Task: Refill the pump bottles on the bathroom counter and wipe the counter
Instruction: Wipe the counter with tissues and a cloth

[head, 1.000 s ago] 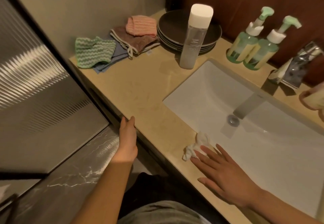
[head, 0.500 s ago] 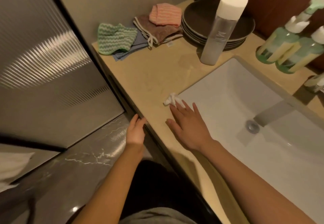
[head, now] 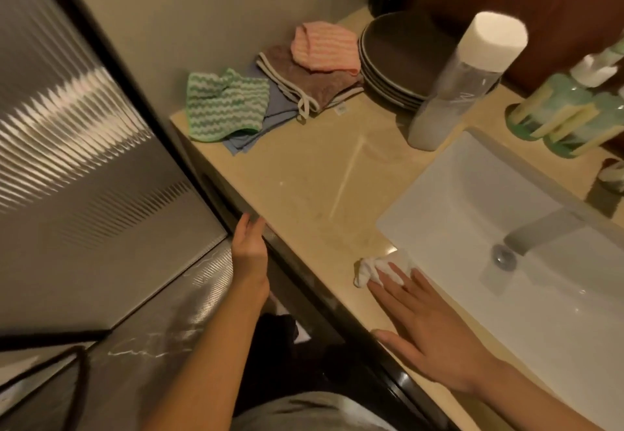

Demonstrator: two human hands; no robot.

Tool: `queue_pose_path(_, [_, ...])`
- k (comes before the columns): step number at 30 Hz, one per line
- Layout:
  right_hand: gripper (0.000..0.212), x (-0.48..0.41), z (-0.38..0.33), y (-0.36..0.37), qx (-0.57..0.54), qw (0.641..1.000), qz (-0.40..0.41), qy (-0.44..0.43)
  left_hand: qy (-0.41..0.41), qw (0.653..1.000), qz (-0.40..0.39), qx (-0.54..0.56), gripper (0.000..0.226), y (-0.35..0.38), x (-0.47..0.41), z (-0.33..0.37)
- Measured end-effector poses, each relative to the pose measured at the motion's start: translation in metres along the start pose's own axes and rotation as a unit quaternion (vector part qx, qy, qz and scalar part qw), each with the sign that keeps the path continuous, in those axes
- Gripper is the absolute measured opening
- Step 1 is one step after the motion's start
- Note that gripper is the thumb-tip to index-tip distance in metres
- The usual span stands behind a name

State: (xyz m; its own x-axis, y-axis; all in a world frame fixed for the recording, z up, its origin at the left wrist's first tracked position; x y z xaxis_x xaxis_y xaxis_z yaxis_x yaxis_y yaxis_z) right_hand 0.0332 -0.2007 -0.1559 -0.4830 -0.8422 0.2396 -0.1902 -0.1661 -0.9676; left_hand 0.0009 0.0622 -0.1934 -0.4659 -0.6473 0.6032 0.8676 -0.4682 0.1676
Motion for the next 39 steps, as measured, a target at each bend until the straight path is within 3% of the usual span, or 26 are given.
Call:
queue_pose_path(6, [0.064, -0.077, -0.024, -0.015, 0.009, 1.0, -0.022, 0.014, -0.005, 0.999, -0.043, -0.003, 0.055, -0.008, -0.036, 0.048])
queue_pose_path(13, [0.076, -0.19, -0.034, -0.039, -0.025, 0.998, 0.021, 0.061, -0.032, 0.99, -0.132, -0.044, 0.054, -0.021, -0.041, 0.058])
queue_pose_path(20, [0.058, -0.285, -0.029, -0.064, -0.137, 0.983, 0.006, 0.118, -0.047, 0.986, -0.142, -0.071, 0.045, -0.038, -0.044, 0.059])
queue_pose_path(23, [0.056, -0.281, -0.036, -0.069, -0.144, 0.983, 0.006, 0.116, -0.04, 0.988, -0.128, -0.077, 0.04, -0.042, -0.043, 0.061])
queue_pose_path(27, [0.054, -0.231, -0.057, -0.067, -0.101, 0.994, 0.029, 0.018, -0.026, 0.992, -0.101, -0.077, 0.038, -0.045, -0.043, 0.067])
queue_pose_path(31, [0.066, -0.162, -0.062, -0.037, -0.089, 0.994, 0.002, -0.059, -0.023, 0.994, -0.084, -0.064, 0.04, -0.042, -0.045, 0.065])
queue_pose_path(35, [0.05, -0.116, -0.038, -0.032, -0.111, 0.99, -0.022, -0.085, -0.037, 0.994, -0.092, -0.044, 0.047, -0.028, -0.044, 0.063])
queue_pose_path(39, [0.05, -0.13, -0.026, -0.041, -0.101, 0.991, -0.035, -0.086, -0.044, 0.993, -0.1, -0.038, 0.057, -0.022, -0.045, 0.063])
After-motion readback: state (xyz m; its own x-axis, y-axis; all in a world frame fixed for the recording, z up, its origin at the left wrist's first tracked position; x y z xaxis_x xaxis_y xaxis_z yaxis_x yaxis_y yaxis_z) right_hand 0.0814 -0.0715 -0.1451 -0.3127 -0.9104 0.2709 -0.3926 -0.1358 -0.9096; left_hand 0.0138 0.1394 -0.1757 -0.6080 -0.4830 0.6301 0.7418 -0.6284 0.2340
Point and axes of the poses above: each hand's wrist, its own x-axis away from the middle knuckle, its own y-axis out of the palm, z = x × y, the point moved 3 cm from there along -x, towards the middle knuckle, and after that the axes turned 5 degrees about x, right-handed, at the moved point
